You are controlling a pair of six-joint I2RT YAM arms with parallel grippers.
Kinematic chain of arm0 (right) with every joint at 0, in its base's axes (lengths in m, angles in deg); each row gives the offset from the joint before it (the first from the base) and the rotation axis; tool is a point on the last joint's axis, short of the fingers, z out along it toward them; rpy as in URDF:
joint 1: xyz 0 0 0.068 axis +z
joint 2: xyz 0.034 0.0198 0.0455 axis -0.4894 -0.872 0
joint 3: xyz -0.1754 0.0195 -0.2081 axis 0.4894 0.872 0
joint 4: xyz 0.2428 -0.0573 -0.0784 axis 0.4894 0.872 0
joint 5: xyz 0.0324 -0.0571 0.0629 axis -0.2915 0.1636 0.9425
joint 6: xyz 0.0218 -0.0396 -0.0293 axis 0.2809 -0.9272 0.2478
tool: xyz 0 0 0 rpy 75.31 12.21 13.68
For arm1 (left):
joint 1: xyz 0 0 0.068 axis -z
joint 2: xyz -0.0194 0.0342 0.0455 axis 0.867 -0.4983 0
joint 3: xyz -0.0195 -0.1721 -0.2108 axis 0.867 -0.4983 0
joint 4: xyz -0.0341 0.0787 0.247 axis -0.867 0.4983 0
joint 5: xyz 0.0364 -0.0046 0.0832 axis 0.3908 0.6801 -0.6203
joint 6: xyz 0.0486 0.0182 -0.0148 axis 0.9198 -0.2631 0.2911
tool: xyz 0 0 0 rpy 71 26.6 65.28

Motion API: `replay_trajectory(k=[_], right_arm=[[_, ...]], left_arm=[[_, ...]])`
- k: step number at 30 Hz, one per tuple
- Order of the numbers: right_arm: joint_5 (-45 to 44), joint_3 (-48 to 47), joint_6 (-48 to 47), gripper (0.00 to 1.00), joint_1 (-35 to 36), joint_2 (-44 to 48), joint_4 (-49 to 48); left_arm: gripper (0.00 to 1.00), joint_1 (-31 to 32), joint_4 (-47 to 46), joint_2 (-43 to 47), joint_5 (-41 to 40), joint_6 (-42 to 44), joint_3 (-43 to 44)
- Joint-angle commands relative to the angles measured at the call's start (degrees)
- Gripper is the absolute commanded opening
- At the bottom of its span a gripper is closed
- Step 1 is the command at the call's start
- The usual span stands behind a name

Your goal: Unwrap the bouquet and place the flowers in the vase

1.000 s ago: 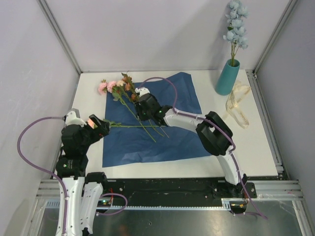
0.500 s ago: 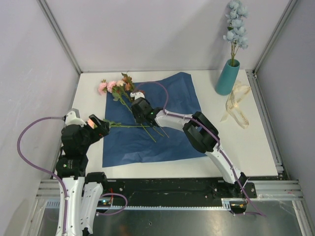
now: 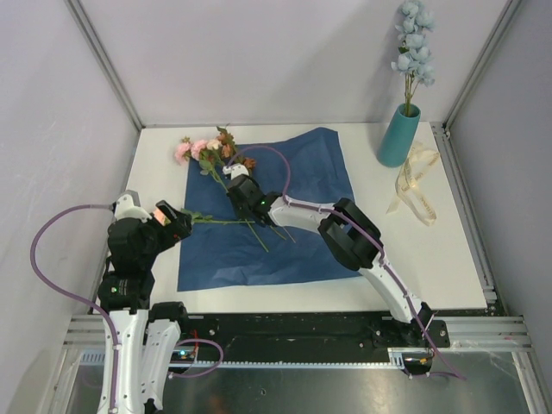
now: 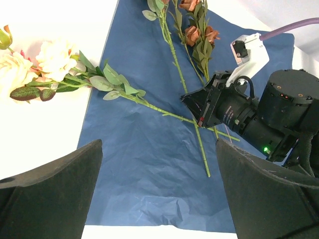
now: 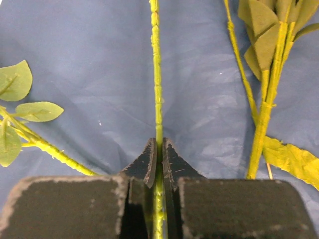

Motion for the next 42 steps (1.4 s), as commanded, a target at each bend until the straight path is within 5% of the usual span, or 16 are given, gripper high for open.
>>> replay_trajectory(k=[1,16,30,42], right_arm=[[-1.0,2.1,-2.0,0.01,1.0,4.8,-5.2],[4.7,15.1,-5.1,0.00,1.3,23.8,-21.3],[1.2,27.0,-11.1,0.00,-1.7,40.5,-35.5],[8.8,43.6,-16.7,0.00,-20.8,56.2,-55.8]], left_arm=[[1.00,-0.7,-0.8,0.0,-0.2,-0.4,2.0],[1.00,-0.8,-0.8,-0.1,0.3,-0.4,2.0],[1.00,-0.8,-0.8,-0.1,0.6,-0.4,2.1],[1.00,-0.8,-0.8,-0.3,0.4,-0.4,2.0]])
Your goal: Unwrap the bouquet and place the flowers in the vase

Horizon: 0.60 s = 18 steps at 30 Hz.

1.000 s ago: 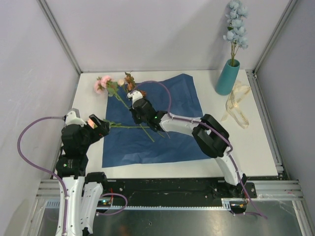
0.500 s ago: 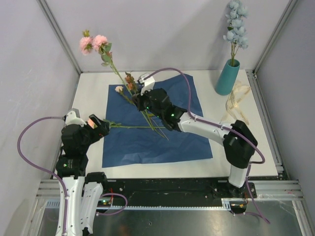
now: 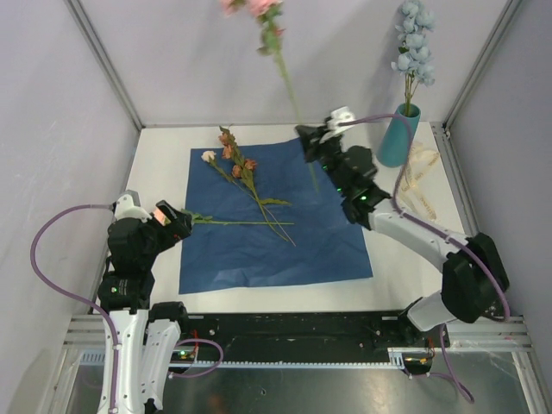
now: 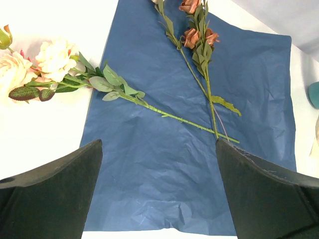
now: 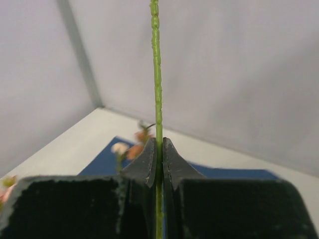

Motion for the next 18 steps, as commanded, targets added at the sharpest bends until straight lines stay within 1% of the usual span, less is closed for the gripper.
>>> replay_trajectory(k=[1,5,10,14,18], right_arm=[[5.0,3.0,-1.6,0.00,-9.3,6.8,-12.9],[9.0,4.1,-1.5,0.00,-17.9,8.3,-17.6],[13.2,4.7,1.5,0.00,-27.3,6.6,-25.9],[13.8,4.7,3.3,0.00,-33.3,3.4,-35.7],[13.2,4.6,7.8,0.00,-39.0,-1.6,-45.8]], left_arm=[[1.00,-0.8,-0.8,-0.2,0.3,-0.4,2.0],[1.00,-0.7,-0.8,-0.1,0.5,-0.4,2.1],[1.00,-0.8,-0.8,-0.3,0.6,-0.3,2.1],[1.00,-0.8,-0.8,-0.6,0.7,-0.3,2.1],[1.00,-1.2,-0.8,-0.9,1.0,-0.3,2.0]])
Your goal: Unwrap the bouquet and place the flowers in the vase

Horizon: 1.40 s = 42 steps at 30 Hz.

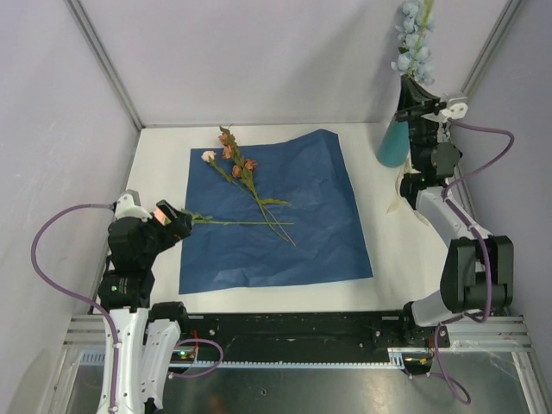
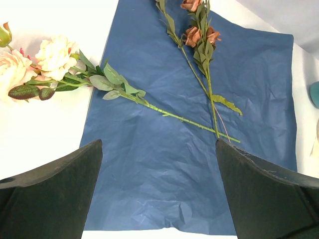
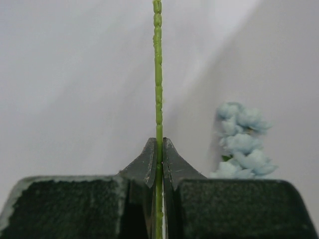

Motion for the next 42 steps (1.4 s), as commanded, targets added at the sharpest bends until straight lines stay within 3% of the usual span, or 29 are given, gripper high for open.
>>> replay_trajectory(k=[1,15,42], right_arm=[[0.4,-0.5,6.0,0.00,-5.9,-5.6,-17.0],[6.7,-12.8,5.5,0.00,-14.8,-21.5,-20.8],[2.9,-34.1,4.4,0.00,-14.2,-37.8,-20.7]], left_arm=[[1.00,-1.3,-0.8,-0.5,0.9,-0.3,2.1],[1.00,-2.8,-0.9,-1.8,1.8,-0.4,2.1],[1.00,-5.7,-0.9,-4.6,3.1,-0.3,2.2]])
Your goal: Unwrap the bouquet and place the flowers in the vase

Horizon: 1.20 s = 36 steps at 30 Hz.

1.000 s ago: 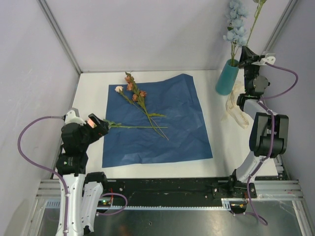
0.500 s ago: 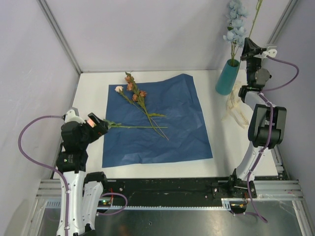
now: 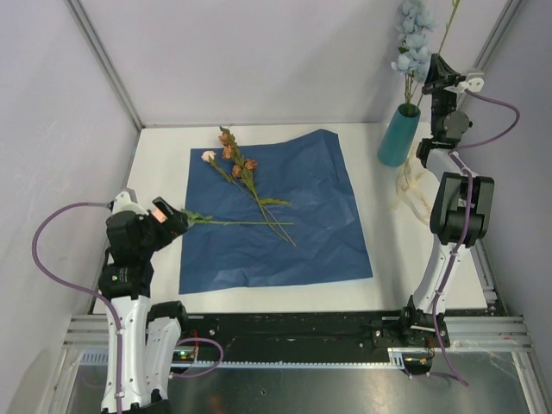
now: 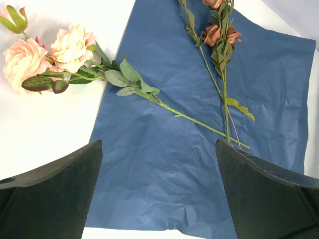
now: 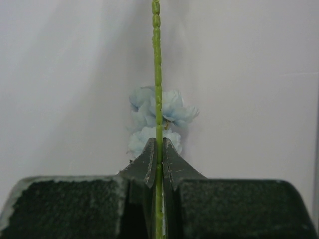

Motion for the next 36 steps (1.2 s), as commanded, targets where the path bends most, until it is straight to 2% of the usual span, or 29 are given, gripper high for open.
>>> replay_trajectory(k=[1,5,9,13,21,28,32,36], right_arm=[[-1.3,-3.4,-1.2,0.00,0.8,-2.6,-12.3],[-1.9,-3.4,-1.0,0.00,1.1,-5.0,-12.3],[-3.2,-0.4,-1.5,0.05,1.3,-4.7,-12.3],[-3.8,5.5,-2.5,0.15,1.2,-1.3,-12.2],[-5.5,16.6,-2.3,0.41,0.9,7.3,-11.0],[-5.9,24.2,-2.1,0.46,1.3,16.2,-7.0],[-7.3,26.9,1.1,0.44,2.5,23.0,2.3],[-9.1,27.1,6.1,0.43,5.2,32.3,24.3]], left_arm=[[1.00,-0.8,-0.9,-0.3,1.2,-0.3,2.2],[1.00,-0.8,-0.9,-0.5,1.4,-0.3,2.2],[1.00,-0.8,-0.9,-0.4,1.5,-0.2,2.3],[1.00,-0.8,-0.9,-0.4,1.6,-0.3,2.3],[1.00,-0.8,-0.9,0.0,2.0,-0.3,2.3],[1.00,-0.8,-0.9,1.9,1.3,-0.4,2.1],[1.00,-0.8,-0.9,2.1,1.5,-0.5,2.0],[0.99,-0.8,-0.9,2.4,1.7,-0.5,1.9]])
